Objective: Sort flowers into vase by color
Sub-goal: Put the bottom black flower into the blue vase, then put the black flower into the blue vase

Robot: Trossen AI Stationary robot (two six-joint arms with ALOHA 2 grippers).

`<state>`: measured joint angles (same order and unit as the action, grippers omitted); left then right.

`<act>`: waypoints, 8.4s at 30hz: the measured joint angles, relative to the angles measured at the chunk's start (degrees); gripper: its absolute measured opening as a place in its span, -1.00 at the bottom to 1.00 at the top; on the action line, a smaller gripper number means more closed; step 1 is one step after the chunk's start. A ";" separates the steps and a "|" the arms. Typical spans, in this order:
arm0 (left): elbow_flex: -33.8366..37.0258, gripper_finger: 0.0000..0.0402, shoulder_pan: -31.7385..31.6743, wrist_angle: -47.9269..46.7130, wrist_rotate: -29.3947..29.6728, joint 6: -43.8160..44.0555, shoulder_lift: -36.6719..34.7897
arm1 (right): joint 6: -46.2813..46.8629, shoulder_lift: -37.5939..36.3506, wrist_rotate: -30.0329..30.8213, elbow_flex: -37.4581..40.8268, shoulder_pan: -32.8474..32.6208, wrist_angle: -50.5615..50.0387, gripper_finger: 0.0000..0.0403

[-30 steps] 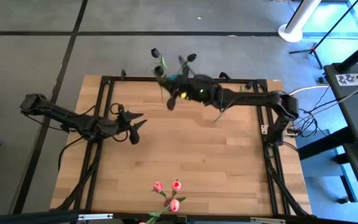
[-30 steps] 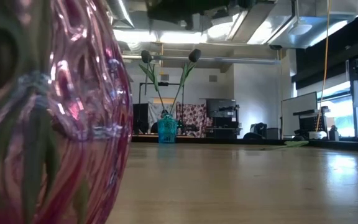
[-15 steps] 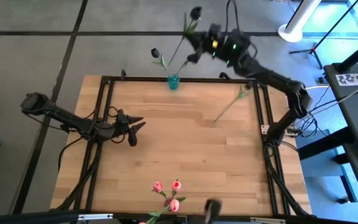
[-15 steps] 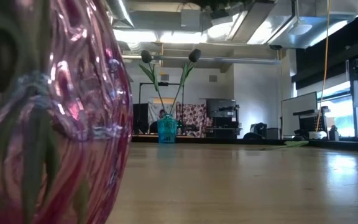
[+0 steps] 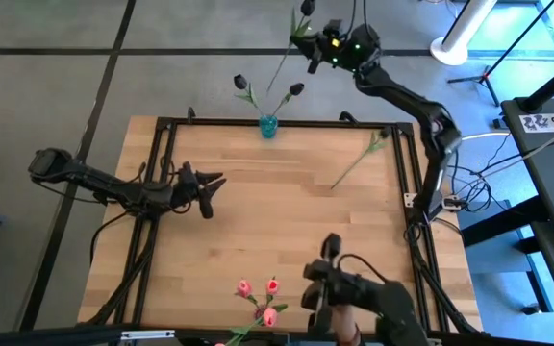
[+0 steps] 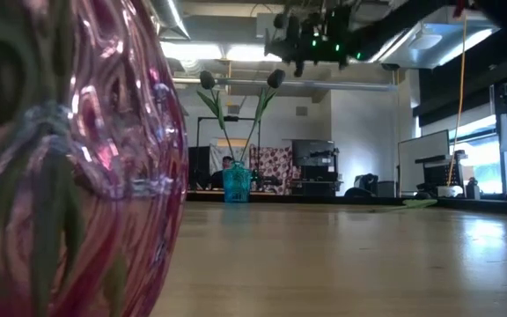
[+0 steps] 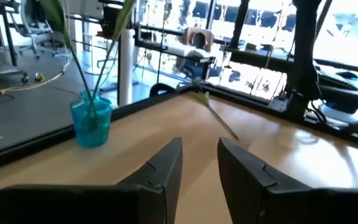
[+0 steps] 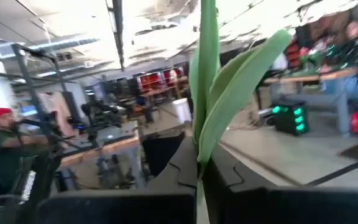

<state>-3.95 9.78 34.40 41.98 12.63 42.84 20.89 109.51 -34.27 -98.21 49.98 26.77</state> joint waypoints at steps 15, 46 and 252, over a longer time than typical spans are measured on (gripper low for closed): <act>0.00 -0.55 -2.65 0.33 -2.75 0.82 -0.01 | -0.67 7.29 -7.52 -0.04 -1.63 3.66 -0.99; 0.00 -0.56 -2.65 0.36 -2.47 -0.80 -0.01 | -13.04 7.39 -10.72 -0.04 -3.89 -2.83 -0.99; 0.02 -0.56 13.16 2.10 -11.25 2.17 -0.21 | 25.12 -10.90 51.65 39.40 10.27 -64.50 -0.16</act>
<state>-3.92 22.94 36.50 30.72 14.80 42.63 46.01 98.61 17.37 -58.81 60.25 -37.74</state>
